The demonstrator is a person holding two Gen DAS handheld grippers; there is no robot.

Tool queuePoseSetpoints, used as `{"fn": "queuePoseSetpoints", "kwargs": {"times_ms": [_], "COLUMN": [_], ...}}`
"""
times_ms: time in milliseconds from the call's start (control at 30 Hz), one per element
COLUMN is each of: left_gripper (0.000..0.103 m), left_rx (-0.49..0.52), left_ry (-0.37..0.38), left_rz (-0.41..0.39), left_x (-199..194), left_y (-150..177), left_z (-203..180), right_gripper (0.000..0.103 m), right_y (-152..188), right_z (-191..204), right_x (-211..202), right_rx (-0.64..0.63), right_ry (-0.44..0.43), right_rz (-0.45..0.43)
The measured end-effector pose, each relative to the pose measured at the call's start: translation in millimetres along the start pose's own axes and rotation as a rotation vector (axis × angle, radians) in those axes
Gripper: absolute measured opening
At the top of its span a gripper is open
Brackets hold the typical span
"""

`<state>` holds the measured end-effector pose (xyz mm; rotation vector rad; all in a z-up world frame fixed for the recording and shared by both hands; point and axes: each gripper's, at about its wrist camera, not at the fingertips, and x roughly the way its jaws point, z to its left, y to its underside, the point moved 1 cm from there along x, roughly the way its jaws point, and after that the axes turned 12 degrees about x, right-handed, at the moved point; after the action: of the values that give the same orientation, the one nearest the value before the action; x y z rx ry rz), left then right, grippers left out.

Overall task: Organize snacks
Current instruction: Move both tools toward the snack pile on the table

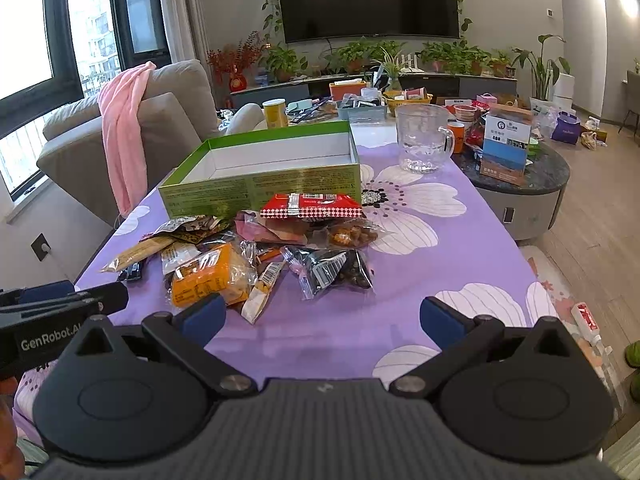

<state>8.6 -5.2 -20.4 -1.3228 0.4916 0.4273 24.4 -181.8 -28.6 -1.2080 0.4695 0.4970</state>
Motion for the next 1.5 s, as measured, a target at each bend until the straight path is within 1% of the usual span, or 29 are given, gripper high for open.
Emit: {"fn": "queuePoseSetpoints", "kwargs": {"times_ms": [667,867,1133,1367,1500], "left_gripper": [0.055,0.055,0.055,0.055,0.055], "left_rx": [0.004,-0.017,-0.016,-0.056,-0.062], "left_ry": [-0.009,-0.014,-0.014,-0.024,-0.033], "left_rz": [0.027,0.042,0.061,0.078,0.081], "left_x": [6,9,13,20,22], "left_y": [3,6,7,9,10], "left_z": [1,6,6,19,21], "right_gripper": [0.061,0.061,0.061,0.061,0.061], "right_y": [3,3,5,6,7], "right_z": [-1,-2,-2,0,1], "right_x": [2,1,4,6,9], "right_rx": [0.001,0.002,-0.002,-0.011,-0.015], "right_ry": [0.001,-0.013,-0.018,-0.026,-0.027], "right_rz": [-0.001,-0.023,-0.017,-0.015,-0.008]}}
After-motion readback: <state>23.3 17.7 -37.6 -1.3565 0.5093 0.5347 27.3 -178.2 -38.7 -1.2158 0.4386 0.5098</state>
